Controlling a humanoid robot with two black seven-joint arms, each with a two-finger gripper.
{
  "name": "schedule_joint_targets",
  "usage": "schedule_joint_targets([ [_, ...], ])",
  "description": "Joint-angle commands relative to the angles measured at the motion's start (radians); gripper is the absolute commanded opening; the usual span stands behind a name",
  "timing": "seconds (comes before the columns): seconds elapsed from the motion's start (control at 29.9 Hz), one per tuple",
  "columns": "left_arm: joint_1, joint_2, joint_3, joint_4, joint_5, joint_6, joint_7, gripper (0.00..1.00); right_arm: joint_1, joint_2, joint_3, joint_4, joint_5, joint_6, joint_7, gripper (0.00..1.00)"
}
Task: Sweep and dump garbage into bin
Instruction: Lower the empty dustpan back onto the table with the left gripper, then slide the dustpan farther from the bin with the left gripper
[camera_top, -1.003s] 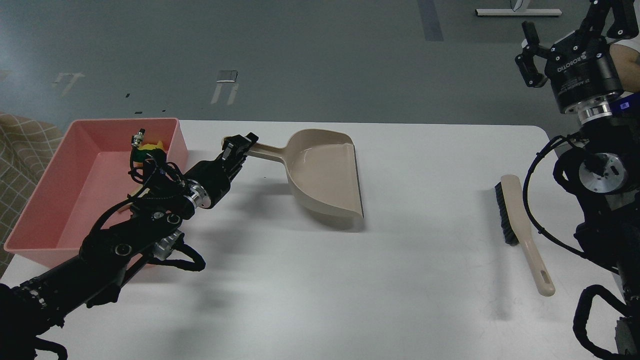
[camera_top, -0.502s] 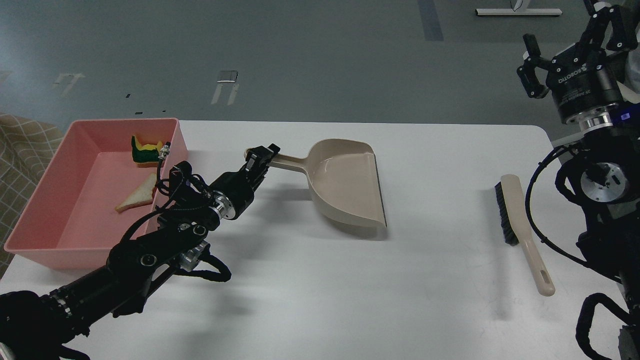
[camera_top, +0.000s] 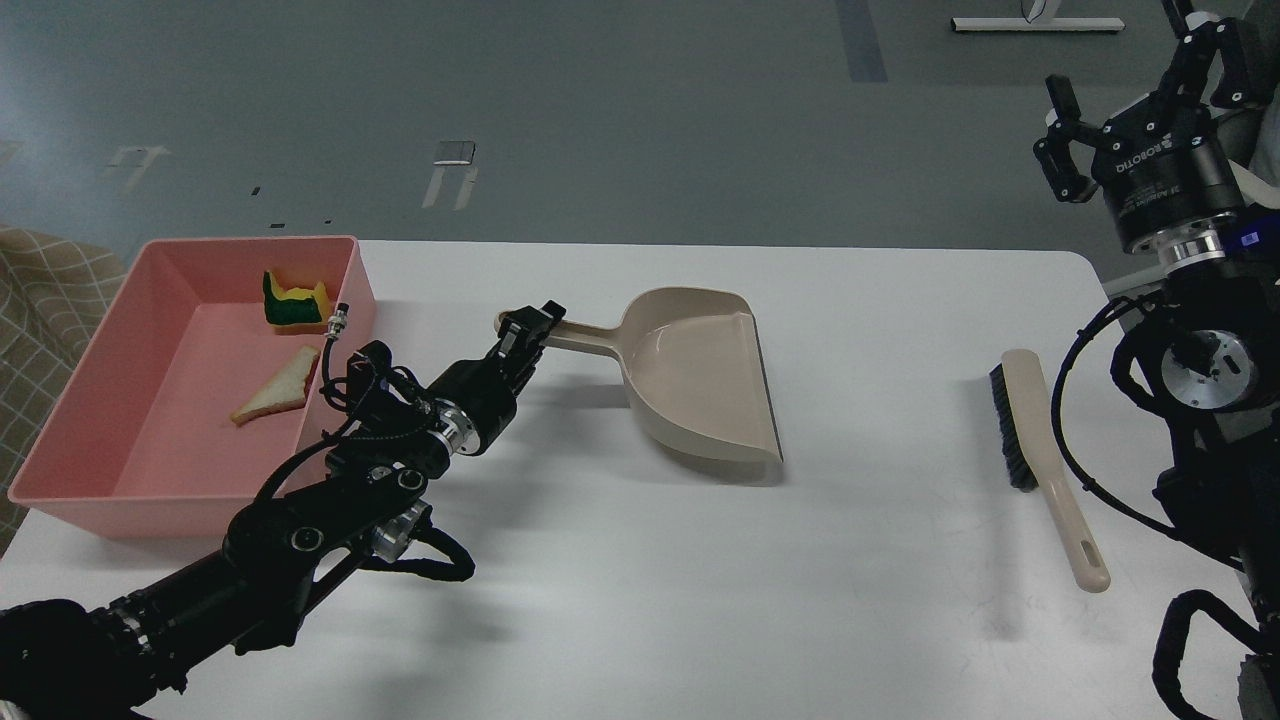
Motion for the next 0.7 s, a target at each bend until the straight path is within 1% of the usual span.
schedule_joint_targets([
  [0.0,0.001,0.001,-0.003,0.000,-0.003,0.000,-0.007,0.00,0.000,0.000,0.000,0.002,0.000,0.000,0.000,1.00],
  [0.03,0.001,0.003,-0.003,0.000,-0.003,0.000,-0.009,0.00,0.001,0.000,0.000,0.002,0.000,0.000,0.000,1.00],
  [0.07,0.001,0.003,-0.003,0.000,-0.003,0.000,-0.010,0.03,0.000,0.001,0.000,0.002,0.000,0.000,0.000,1.00],
  [0.13,-0.001,0.004,-0.004,0.000,-0.003,0.000,-0.009,0.19,-0.002,0.000,0.000,0.002,0.000,0.000,0.000,1.00],
  [0.17,-0.001,0.004,-0.004,0.000,-0.003,0.000,-0.009,0.22,-0.002,0.000,0.000,0.002,0.000,0.000,0.000,1.00],
  [0.2,-0.002,0.004,-0.004,0.000,-0.003,0.000,-0.006,0.30,-0.002,0.000,0.000,0.002,0.000,0.000,0.000,1.00],
  [0.33,-0.002,0.007,-0.004,0.000,-0.003,0.000,-0.003,0.40,-0.005,0.000,0.001,0.002,0.000,0.000,0.000,1.00],
  [0.37,-0.002,0.010,-0.004,-0.002,-0.003,0.000,-0.001,0.45,-0.005,0.000,0.001,0.002,0.000,0.000,0.000,1.00],
  [0.47,-0.004,0.016,-0.004,-0.007,-0.003,0.000,0.000,0.48,-0.005,0.000,0.001,0.002,0.000,0.000,0.000,1.00],
  [0.5,-0.004,0.020,-0.003,-0.010,-0.003,-0.001,0.000,0.53,-0.005,0.000,0.001,0.002,0.000,0.000,0.000,1.00],
  [0.6,-0.004,0.024,-0.001,-0.013,-0.003,-0.003,0.000,0.60,-0.007,0.000,0.001,0.000,0.000,0.000,0.000,1.00],
  [0.64,-0.004,0.030,-0.001,-0.013,-0.002,-0.003,0.002,0.67,-0.007,0.000,0.001,0.000,0.000,0.000,0.000,1.00],
  [0.67,-0.004,0.035,-0.001,-0.013,-0.002,-0.003,0.003,0.70,-0.007,0.000,0.001,0.000,0.000,0.000,0.000,1.00],
])
